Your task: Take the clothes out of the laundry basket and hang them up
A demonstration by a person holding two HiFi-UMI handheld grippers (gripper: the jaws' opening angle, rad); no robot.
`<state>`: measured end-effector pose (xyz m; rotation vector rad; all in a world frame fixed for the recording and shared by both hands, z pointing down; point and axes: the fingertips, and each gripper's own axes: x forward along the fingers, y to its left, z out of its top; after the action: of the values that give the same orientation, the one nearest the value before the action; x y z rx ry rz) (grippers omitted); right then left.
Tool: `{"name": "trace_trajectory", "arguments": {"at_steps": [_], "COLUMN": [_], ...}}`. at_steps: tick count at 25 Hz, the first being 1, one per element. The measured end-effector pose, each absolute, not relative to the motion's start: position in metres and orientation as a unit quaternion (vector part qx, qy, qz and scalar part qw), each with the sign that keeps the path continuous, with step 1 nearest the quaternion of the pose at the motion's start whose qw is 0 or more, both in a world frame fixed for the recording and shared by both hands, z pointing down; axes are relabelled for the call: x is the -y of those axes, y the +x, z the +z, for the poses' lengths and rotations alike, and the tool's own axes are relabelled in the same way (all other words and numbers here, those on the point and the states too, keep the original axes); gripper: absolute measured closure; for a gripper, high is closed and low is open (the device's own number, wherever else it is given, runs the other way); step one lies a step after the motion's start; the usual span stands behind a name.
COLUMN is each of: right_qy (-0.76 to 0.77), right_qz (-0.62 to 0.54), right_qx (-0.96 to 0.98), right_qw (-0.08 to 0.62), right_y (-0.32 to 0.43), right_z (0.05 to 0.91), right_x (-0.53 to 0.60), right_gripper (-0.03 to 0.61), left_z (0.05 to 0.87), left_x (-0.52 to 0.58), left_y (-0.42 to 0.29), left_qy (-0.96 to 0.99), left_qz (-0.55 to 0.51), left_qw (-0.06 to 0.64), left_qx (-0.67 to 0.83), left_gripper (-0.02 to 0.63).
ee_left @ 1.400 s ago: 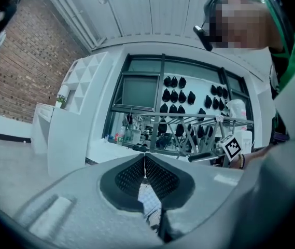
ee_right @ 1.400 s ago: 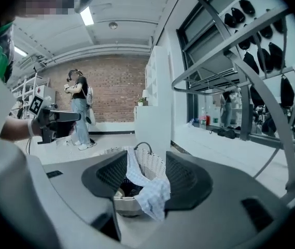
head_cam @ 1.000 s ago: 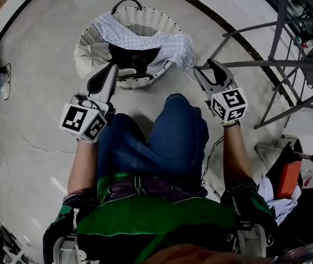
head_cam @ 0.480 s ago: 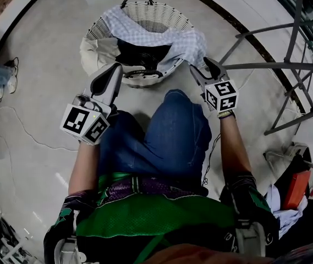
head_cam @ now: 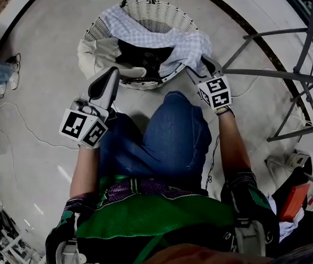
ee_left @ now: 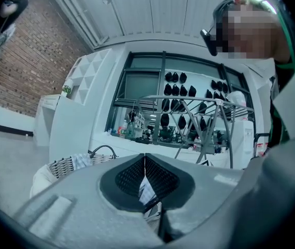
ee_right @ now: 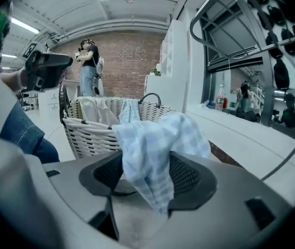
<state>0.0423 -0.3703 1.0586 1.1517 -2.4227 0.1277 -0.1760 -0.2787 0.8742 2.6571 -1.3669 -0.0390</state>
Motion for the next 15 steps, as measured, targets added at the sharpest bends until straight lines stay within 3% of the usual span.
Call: {"name": "trace_trajectory", "arguments": {"at_steps": [8,11,15], "right_qy": [0.421,0.442,0.448], "right_qz": [0.029,0.023,0.013], "right_qx": [0.876,0.867,0.866], "right_qw": [0.233,0.227,0.223], "right_y": [0.041,0.053,0.059], "right_z": [1.062,1.053,1.038], "right_x": [0.378,0.377,0.37], "right_gripper": [0.324,0.505,0.528], "left_z": [0.876,0.873,0.868], "left_x": [0.281,0.28,0.276], "left_y": [-0.18,-0.182,-0.183], "left_qy": [0.88,0.88,0.88], "left_qz": [-0.011,-0.017,-0.028], "left_qw": [0.076,0.075,0.074], "left_qx": [0.469,0.469,0.467], "left_gripper": [0.595,0.595,0.595]}}
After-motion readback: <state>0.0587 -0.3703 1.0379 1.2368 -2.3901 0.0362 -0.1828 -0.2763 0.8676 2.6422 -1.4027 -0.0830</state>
